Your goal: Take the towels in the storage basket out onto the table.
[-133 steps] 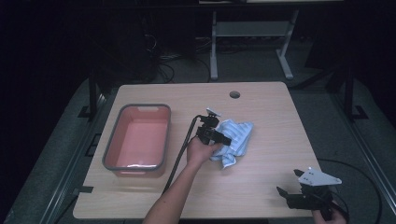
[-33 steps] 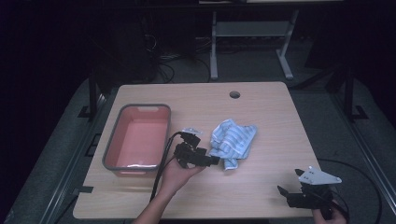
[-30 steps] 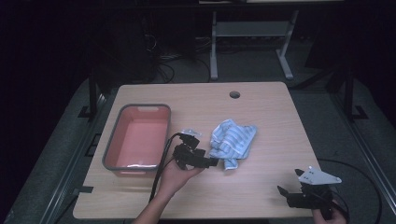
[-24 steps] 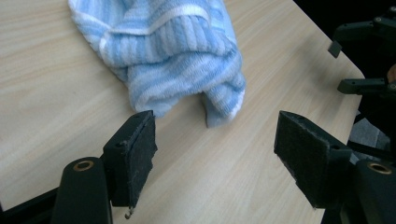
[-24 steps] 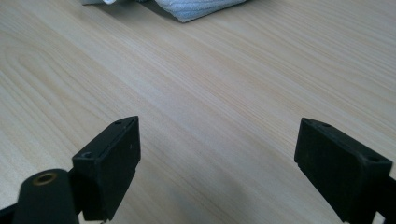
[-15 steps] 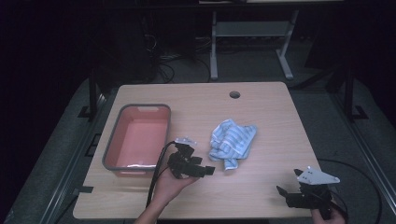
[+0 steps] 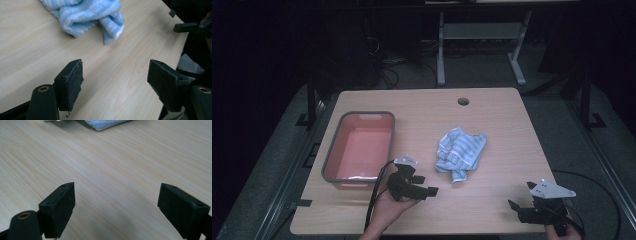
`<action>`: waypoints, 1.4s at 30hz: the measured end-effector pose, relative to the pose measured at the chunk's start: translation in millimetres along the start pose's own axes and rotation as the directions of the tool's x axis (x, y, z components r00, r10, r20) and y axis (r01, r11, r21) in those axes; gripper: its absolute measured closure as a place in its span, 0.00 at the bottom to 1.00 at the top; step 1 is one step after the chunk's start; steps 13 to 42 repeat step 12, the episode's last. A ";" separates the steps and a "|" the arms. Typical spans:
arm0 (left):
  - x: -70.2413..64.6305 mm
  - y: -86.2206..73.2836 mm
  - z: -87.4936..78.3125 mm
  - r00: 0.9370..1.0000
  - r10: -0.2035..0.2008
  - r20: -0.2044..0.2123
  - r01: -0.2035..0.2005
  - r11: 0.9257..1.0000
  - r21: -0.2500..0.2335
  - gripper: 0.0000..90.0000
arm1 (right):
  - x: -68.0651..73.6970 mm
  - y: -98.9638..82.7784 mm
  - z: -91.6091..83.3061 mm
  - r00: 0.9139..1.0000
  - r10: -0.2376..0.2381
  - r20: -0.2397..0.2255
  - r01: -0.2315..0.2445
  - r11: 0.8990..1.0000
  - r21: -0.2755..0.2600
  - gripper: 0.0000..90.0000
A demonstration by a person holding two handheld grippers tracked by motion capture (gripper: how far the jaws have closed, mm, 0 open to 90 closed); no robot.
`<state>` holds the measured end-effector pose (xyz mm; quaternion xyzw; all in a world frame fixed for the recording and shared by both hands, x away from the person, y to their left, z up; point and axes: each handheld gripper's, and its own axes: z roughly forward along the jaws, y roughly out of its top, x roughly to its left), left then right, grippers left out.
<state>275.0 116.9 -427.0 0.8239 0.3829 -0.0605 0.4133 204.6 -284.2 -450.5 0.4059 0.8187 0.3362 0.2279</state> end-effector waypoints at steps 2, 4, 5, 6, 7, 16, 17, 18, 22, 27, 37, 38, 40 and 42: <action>-1.0 -4.9 -2.1 1.000 0.009 -0.009 -0.009 1.000 -0.001 0.31 | 0.4 0.2 0.3 1.000 0.001 -0.002 -0.001 1.000 0.002 0.15; -1.6 -10.5 -3.9 1.000 0.009 -0.019 -0.009 1.000 -0.011 0.31 | 1.6 0.7 0.1 1.000 0.002 -0.001 -0.002 1.000 0.004 0.15; -1.6 -13.4 -5.2 0.999 0.015 -0.030 -0.016 1.000 -0.015 0.31 | 1.9 1.0 0.1 1.000 0.001 -0.001 -0.001 1.000 0.003 0.15; -1.5 -16.9 -5.9 0.999 0.016 -0.032 -0.017 0.999 -0.029 0.31 | 2.4 1.2 0.5 1.000 -0.002 -0.002 0.002 1.000 0.001 0.15; -2.1 -18.4 -6.0 1.000 0.015 -0.026 -0.016 0.999 -0.032 0.31 | 3.2 1.2 1.0 1.000 -0.003 -0.005 0.003 1.000 0.004 0.15; -12.2 -25.6 -7.3 0.995 0.087 -0.053 -0.087 0.996 -0.006 0.31 | 6.9 1.7 3.5 1.000 -0.018 -0.015 0.018 1.000 0.006 0.15; -12.2 -25.6 -7.3 0.995 0.087 -0.053 -0.087 0.996 -0.006 0.31 | 6.9 1.7 3.5 1.000 -0.018 -0.015 0.018 1.000 0.006 0.15; -12.2 -25.6 -7.3 0.995 0.087 -0.053 -0.087 0.996 -0.006 0.31 | 6.9 1.7 3.5 1.000 -0.018 -0.015 0.018 1.000 0.006 0.15; -12.2 -25.6 -7.3 0.995 0.087 -0.053 -0.087 0.996 -0.006 0.31 | 6.9 1.7 3.5 1.000 -0.018 -0.015 0.018 1.000 0.006 0.15; -12.2 -25.6 -7.3 0.995 0.087 -0.053 -0.087 0.996 -0.006 0.31 | 6.9 1.7 3.5 1.000 -0.018 -0.015 0.018 1.000 0.006 0.15; -12.2 -25.6 -7.3 0.995 0.087 -0.053 -0.087 0.996 -0.006 0.31 | 6.9 1.7 3.5 1.000 -0.018 -0.015 0.018 1.000 0.006 0.15; -12.2 -25.6 -7.3 0.995 0.087 -0.053 -0.087 0.996 -0.006 0.31 | 6.9 1.7 3.5 1.000 -0.018 -0.015 0.018 1.000 0.006 0.15; -12.2 -25.6 -7.3 0.995 0.087 -0.053 -0.087 0.996 -0.006 0.31 | 6.9 1.7 3.5 1.000 -0.018 -0.015 0.018 1.000 0.006 0.15; -12.2 -25.6 -7.3 0.995 0.087 -0.053 -0.087 0.996 -0.006 0.31 | 6.9 1.7 3.5 1.000 -0.018 -0.015 0.018 1.000 0.006 0.15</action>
